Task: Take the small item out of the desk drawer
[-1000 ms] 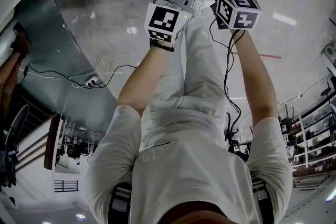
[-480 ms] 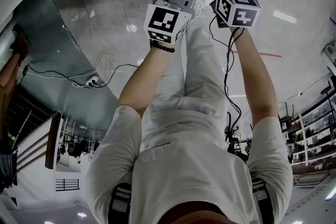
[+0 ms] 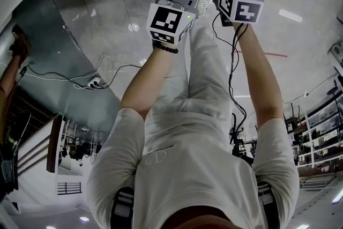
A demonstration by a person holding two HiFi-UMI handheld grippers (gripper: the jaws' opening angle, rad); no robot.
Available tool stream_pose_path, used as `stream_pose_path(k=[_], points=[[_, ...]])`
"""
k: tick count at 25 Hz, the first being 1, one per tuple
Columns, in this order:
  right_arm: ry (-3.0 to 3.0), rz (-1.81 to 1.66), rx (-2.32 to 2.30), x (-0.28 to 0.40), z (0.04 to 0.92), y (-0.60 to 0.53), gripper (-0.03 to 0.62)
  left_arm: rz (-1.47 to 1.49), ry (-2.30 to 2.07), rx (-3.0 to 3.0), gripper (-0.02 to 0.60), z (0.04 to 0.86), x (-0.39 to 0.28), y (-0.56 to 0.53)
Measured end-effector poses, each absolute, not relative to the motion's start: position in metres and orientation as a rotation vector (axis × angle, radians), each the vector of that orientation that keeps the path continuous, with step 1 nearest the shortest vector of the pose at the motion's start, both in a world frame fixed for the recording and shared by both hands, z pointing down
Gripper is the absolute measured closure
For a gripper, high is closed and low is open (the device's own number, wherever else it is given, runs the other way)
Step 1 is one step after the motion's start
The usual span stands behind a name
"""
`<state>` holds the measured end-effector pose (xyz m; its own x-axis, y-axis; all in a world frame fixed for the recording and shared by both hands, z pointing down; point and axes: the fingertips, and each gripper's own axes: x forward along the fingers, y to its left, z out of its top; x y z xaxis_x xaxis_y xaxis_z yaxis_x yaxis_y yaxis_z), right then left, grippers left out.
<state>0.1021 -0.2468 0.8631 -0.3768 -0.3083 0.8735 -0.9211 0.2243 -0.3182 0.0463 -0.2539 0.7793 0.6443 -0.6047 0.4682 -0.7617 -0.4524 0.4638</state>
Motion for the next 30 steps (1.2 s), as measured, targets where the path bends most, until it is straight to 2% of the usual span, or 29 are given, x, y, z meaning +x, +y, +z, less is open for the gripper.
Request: stream_pose_path(k=[1, 2, 11, 30], points=[[-1.81, 1.15, 1.125, 0.101, 0.864, -0.245, 0.268, 0.309, -1.058, 2.204, 0.583, 0.779, 0.046, -0.253], [-1.798, 1.152, 1.113, 0.1, 0.865, -0.244, 0.255, 0.308, -1.057, 2.202, 0.583, 0.78, 0.046, -0.252], [-1.674, 1.211, 1.044, 0.084, 0.878, -0.238, 0.255, 0.298, -1.067, 2.188, 0.583, 0.781, 0.032, -0.248], [-1.399, 1.164, 1.069, 0.094, 0.898, -0.241, 0.259, 0.261, -1.112, 2.132, 0.583, 0.781, 0.004, -0.246]])
